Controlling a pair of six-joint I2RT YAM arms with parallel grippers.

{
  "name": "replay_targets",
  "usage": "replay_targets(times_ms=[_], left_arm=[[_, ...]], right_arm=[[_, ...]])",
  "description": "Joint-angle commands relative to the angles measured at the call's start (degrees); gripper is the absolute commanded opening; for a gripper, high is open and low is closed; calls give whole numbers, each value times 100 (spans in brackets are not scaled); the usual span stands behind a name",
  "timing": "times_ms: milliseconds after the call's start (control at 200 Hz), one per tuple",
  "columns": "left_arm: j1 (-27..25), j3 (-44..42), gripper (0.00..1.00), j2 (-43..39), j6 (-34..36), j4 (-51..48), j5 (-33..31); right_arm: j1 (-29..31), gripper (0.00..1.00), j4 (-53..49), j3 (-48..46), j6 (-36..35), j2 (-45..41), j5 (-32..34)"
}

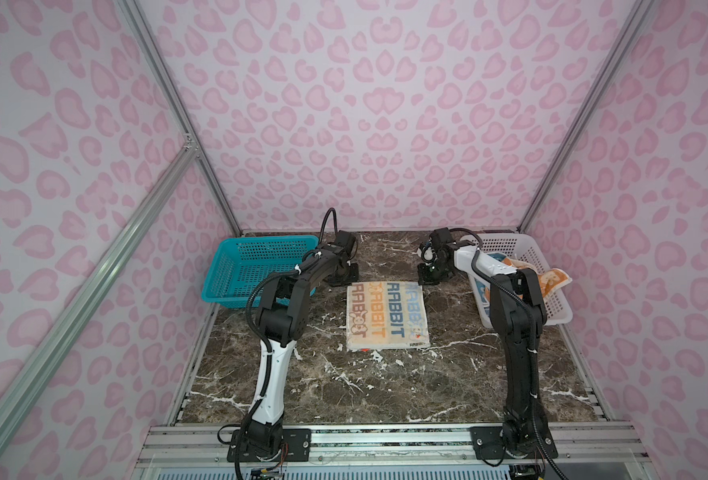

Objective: Fold and stack the towels

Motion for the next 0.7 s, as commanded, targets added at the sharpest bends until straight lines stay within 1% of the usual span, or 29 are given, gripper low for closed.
replay_targets(times_ms=[0, 265, 535, 695], left_arm=[[31, -104, 4, -398, 102, -38, -140], [26, -456, 4, -869, 119, 138, -165], [15, -863, 3, -1422, 10, 253, -90], [6, -1353, 4, -1891, -140, 429, 10]], right_arm=[[-10, 0, -75, -141, 101, -141, -11], [-22, 0, 9, -410, 184, -408, -106], [-25, 0, -33, -817, 271, -1141, -195], [-7, 0, -56, -1190, 314, -1582, -177]])
